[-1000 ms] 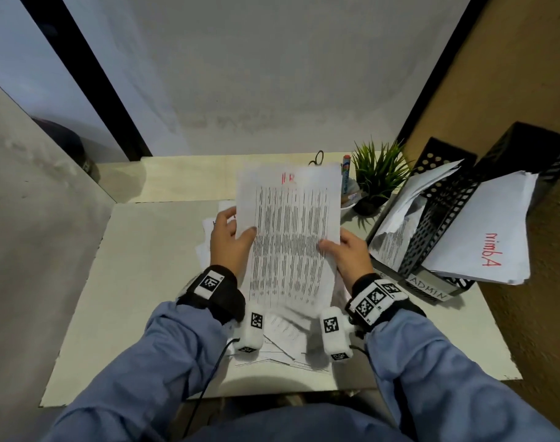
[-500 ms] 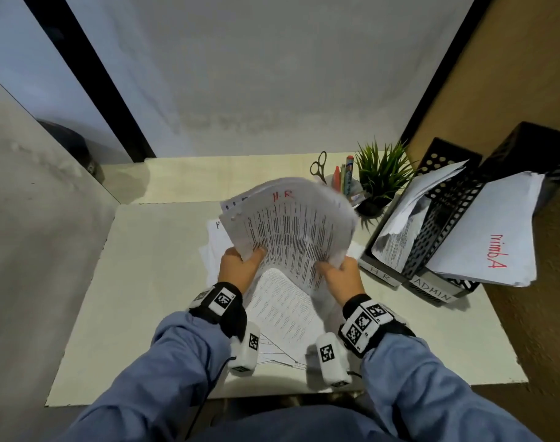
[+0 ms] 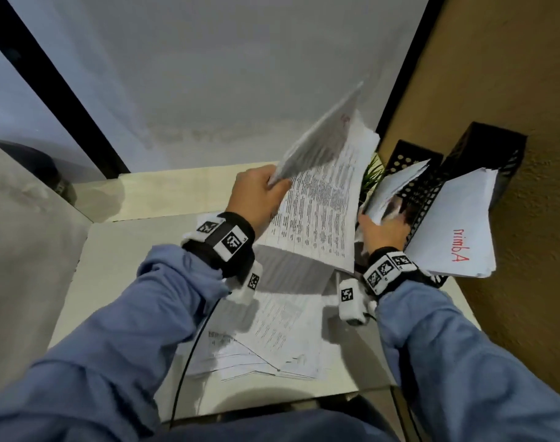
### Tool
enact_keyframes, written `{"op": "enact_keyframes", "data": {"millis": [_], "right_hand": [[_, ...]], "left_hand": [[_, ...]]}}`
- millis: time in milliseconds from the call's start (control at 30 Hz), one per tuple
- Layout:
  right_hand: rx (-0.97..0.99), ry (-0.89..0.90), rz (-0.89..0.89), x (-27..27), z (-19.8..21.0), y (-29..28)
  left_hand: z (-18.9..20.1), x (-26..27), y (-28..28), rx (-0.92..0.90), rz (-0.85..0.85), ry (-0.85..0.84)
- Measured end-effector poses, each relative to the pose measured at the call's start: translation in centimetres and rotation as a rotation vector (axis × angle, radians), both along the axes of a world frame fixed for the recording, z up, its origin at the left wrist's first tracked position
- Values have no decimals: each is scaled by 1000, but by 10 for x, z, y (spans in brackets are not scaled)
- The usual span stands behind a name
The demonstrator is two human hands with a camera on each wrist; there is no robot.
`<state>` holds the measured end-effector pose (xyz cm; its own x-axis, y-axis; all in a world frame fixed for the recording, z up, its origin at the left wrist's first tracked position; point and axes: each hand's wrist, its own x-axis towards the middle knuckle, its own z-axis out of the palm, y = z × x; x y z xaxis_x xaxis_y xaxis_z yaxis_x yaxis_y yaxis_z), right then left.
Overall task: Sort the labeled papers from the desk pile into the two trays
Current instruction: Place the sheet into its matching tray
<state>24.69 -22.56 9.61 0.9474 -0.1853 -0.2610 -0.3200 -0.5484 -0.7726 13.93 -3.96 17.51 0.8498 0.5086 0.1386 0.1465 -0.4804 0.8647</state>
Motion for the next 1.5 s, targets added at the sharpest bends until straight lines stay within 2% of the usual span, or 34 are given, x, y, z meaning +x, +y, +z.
{"op": "enact_keyframes", "data": {"millis": [67, 100, 267, 400, 500, 633, 767, 867, 967, 1067, 1267, 1333, 1433, 1500], "right_hand": [[64, 157, -10, 9, -4, -7], [87, 173, 14, 11, -4, -11], [18, -35, 138, 18, 13, -28], [-119, -170, 241, 15, 38, -42], [-143, -189, 254, 20, 44, -46], [-201, -231, 291, 20, 57, -44], [-268, -297, 339, 15, 62, -38], [-337, -220, 364, 7, 47, -39], [-322, -100, 419, -4, 27, -43], [-320, -88, 443, -8, 19, -46], [-224, -235, 458, -11, 28, -41], [-187, -274, 422, -16, 26, -41], [-41, -428, 433, -35, 22, -39], [16, -466, 523, -52, 15, -36]], "left_hand": [[11, 16, -7, 60, -53, 46], [17, 23, -10, 105, -83, 75], [46, 63, -27, 399, -224, 212], [57, 92, -47, 541, -281, 233], [53, 110, -66, 581, -283, 265], [37, 126, -91, 551, -285, 306], [11, 131, -108, 392, -331, 330], [-15, 126, -117, 275, -385, 414], [-42, 118, -122, 288, -425, 519], [-53, 111, -120, 280, -332, 493], [-44, 97, -102, 49, -310, 318], [-47, 83, -89, -14, -256, 283], [-72, 54, -52, -7, -87, 310], [-95, 28, -22, 63, 39, 428]]}}
